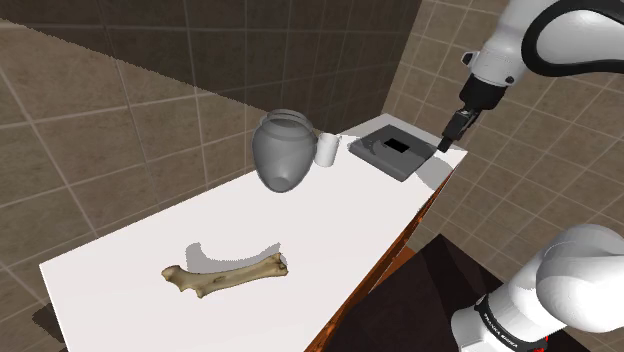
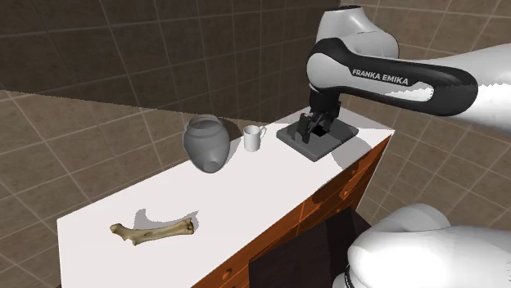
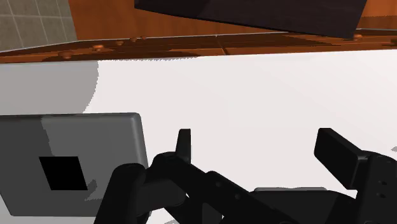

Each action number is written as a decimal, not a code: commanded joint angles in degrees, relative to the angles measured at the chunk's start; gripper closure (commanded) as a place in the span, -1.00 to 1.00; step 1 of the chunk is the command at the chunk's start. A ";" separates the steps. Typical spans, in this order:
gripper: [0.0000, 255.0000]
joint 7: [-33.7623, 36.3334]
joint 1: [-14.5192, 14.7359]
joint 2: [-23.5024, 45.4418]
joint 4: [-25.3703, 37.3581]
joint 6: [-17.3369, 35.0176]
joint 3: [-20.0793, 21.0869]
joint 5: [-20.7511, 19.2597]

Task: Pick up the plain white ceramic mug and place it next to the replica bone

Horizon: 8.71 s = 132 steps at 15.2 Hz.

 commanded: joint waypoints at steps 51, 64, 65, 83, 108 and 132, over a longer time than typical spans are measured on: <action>1.00 -9.60 4.89 77.11 57.76 7.90 2.06 0.57; 1.00 -9.92 4.92 75.64 60.86 3.34 2.06 0.63; 1.00 -9.97 4.92 75.46 61.34 2.68 2.06 0.64; 1.00 -10.93 5.01 75.19 74.79 -11.01 2.01 0.74; 1.00 7.66 17.10 54.53 50.00 -7.96 8.51 2.14; 1.00 38.52 34.60 54.23 49.02 -7.29 22.13 5.03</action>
